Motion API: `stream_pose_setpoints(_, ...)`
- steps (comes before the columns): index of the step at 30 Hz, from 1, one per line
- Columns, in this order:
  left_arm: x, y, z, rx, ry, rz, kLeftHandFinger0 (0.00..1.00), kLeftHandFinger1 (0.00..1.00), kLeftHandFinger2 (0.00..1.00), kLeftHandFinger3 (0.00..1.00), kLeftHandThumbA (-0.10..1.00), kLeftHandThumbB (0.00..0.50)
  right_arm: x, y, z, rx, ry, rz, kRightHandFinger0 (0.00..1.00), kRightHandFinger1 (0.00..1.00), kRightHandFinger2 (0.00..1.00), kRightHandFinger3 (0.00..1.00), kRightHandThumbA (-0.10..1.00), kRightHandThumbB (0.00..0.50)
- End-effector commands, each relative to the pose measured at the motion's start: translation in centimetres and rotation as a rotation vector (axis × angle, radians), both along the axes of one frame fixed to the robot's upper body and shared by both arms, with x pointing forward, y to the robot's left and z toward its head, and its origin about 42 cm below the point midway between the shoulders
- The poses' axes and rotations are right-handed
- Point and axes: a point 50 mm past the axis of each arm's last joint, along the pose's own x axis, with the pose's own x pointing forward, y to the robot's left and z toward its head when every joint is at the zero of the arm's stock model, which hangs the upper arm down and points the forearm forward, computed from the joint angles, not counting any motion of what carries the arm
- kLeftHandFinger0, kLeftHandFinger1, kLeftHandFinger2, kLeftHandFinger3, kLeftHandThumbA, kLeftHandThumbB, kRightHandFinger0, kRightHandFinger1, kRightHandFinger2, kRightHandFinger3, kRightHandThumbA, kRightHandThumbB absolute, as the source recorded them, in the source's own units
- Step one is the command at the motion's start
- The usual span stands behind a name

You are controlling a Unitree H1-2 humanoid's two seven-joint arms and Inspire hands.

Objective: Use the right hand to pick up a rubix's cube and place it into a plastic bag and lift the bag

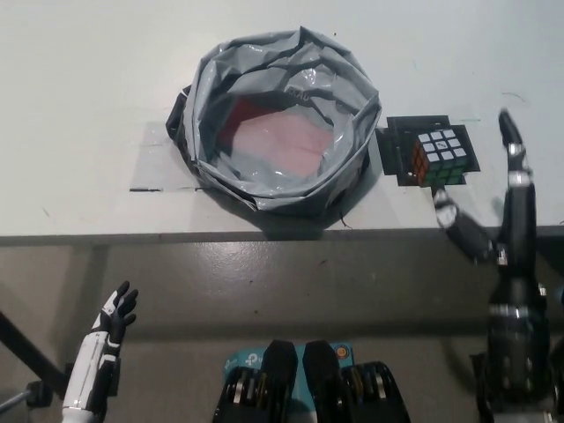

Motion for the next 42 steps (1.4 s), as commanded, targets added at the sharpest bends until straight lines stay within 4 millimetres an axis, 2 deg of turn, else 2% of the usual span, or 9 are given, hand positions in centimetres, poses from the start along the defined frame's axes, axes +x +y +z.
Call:
stream_pose_setpoints(1,-0.1,0.0,1.2,0.018,-0.064,-0.028,1.00,1.00,1.00,1.00,1.00,0.233,2.4,-0.6,1.0,-0.006,0.024,-0.088,1.00,1.00,1.00,1.00,0.79,0.355)
stream_pose_setpoints(4,-0.2,0.0,1.2,0.016,-0.066,-0.029,1.00,1.00,1.00,1.00,1.00,0.231,4.2,-0.6,1.2,0.006,0.048,-0.098,1.00,1.00,1.00,1.00,0.83,0.371)
stream_pose_setpoints(8,0.0,0.0,1.2,0.021,-0.070,-0.030,1.00,1.00,1.00,1.00,1.00,0.245,6.8,-0.5,1.4,0.000,0.059,-0.114,1.00,1.00,1.00,1.00,0.83,0.346)
stream_pose_setpoints(9,-0.1,0.0,1.2,0.022,-0.070,-0.031,1.00,1.00,1.00,1.00,1.00,0.252,7.6,-0.4,1.5,-0.008,0.068,-0.120,1.00,1.00,1.00,1.00,0.85,0.370)
stream_pose_setpoints(13,0.0,-0.1,1.2,0.027,-0.069,-0.036,1.00,1.00,1.00,1.00,1.00,0.249,9.4,-0.1,1.5,-0.011,0.105,-0.129,1.00,1.00,1.00,1.00,0.87,0.403)
stream_pose_setpoints(19,0.1,-0.1,1.2,0.026,-0.070,-0.040,1.00,1.00,1.00,1.00,1.00,0.252,11.6,0.1,1.0,-0.021,0.166,-0.167,1.00,1.00,1.00,1.00,0.88,0.416)
stream_pose_setpoints(30,0.1,-0.2,1.2,0.002,-0.057,-0.047,1.00,1.00,1.00,1.00,1.00,0.276,12.9,-0.2,0.5,-0.006,0.221,-0.177,1.00,1.00,1.00,1.00,0.89,0.437)
stream_pose_setpoints(37,0.2,-0.2,1.2,0.011,-0.064,-0.054,1.00,1.00,1.00,1.00,1.00,0.271,13.1,-0.4,-0.6,-0.015,0.276,-0.197,1.00,1.00,1.00,1.00,0.94,0.465)
stream_pose_setpoints(42,0.2,-0.2,1.3,0.001,-0.063,-0.056,1.00,1.00,1.00,1.00,1.00,0.265,13.2,-0.5,-1.2,0.010,0.312,-0.183,1.00,1.00,1.00,1.00,0.93,0.481)
